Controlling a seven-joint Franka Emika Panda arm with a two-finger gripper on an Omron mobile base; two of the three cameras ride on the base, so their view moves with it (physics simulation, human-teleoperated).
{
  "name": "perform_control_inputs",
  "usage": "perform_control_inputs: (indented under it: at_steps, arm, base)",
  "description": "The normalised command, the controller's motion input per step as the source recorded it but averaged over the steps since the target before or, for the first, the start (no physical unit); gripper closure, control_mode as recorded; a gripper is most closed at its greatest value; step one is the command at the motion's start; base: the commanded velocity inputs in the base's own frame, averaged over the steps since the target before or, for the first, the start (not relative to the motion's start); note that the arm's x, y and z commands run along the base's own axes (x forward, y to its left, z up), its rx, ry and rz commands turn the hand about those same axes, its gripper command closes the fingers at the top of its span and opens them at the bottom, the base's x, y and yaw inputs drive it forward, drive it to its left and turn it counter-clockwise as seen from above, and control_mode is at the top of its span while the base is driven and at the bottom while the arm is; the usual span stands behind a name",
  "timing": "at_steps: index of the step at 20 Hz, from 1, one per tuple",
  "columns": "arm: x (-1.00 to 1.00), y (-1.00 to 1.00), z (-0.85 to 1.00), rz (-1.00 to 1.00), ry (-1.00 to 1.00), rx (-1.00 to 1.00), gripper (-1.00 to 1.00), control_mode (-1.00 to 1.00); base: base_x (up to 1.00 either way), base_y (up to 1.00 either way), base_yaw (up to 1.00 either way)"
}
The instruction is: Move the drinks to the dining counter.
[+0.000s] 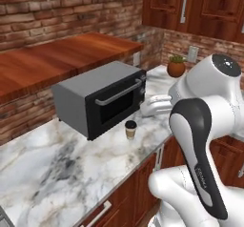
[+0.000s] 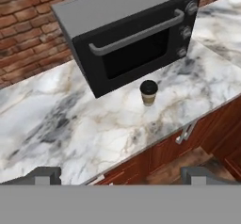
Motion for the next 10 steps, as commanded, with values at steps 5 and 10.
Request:
perform_control_inputs:
  at_steps: [5, 10]
  arm:
    - [0.0, 0.0, 0.0, 0.0, 0.0, 0.0, -1.0, 1.0]
    - [0.0, 0.0, 0.0, 0.0, 0.0, 0.0, -1.0, 1.0]
  base:
    - [0.57, -0.74, 0.05]
    - [0.56, -0.96, -0.04]
